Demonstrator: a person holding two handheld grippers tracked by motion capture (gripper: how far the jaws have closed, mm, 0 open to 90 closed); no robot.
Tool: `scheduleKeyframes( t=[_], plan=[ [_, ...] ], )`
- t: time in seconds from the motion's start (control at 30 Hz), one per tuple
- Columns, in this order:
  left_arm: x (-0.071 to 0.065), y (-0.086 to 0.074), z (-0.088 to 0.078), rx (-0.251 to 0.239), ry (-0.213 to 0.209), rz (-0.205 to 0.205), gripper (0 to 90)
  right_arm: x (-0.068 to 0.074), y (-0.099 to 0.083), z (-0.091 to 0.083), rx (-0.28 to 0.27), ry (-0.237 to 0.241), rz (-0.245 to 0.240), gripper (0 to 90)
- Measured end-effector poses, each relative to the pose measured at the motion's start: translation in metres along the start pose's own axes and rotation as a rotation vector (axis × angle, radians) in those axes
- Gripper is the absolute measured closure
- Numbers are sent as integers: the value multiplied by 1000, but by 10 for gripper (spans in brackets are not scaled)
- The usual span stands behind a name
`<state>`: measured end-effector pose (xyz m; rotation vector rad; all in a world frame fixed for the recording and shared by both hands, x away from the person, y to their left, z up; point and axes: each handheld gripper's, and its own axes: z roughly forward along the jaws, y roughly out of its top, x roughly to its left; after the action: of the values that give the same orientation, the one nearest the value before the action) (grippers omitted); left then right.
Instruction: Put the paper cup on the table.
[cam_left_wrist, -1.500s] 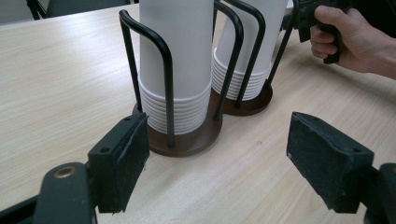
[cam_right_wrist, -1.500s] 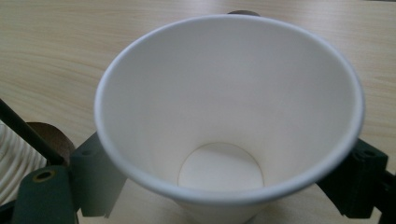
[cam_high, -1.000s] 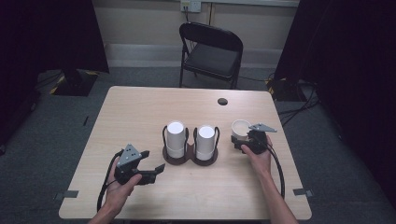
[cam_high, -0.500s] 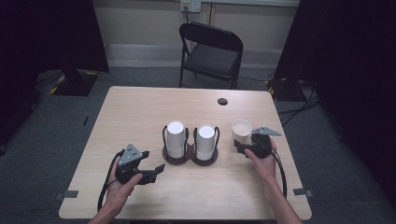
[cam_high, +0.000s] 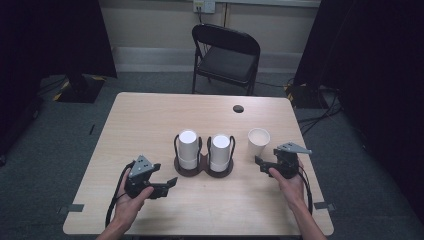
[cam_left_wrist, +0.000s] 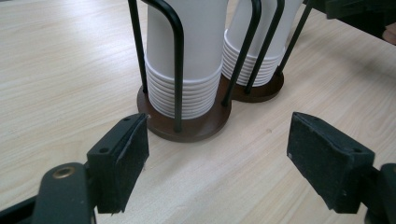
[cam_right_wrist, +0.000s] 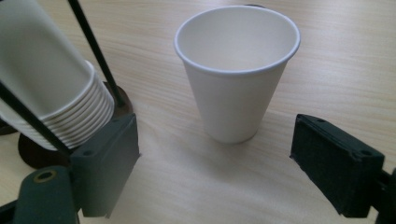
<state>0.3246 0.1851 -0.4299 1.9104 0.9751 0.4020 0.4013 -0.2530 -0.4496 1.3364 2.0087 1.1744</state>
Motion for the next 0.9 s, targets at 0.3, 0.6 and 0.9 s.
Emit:
scheduleKeyframes(
  t=[0.3, 0.6, 0.9],
  plan=[
    [1, -3, -1, 5, 17, -15, 205, 21, -3, -25, -41, 17, -46, 166],
    [1, -5, -3, 10, 38, -18, 207, 44, -6, -47, -67, 55, -59, 167],
    [-1, -6, -2, 14, 39, -9, 208, 71, -10, -60, -63, 100, -91, 167]
  ],
)
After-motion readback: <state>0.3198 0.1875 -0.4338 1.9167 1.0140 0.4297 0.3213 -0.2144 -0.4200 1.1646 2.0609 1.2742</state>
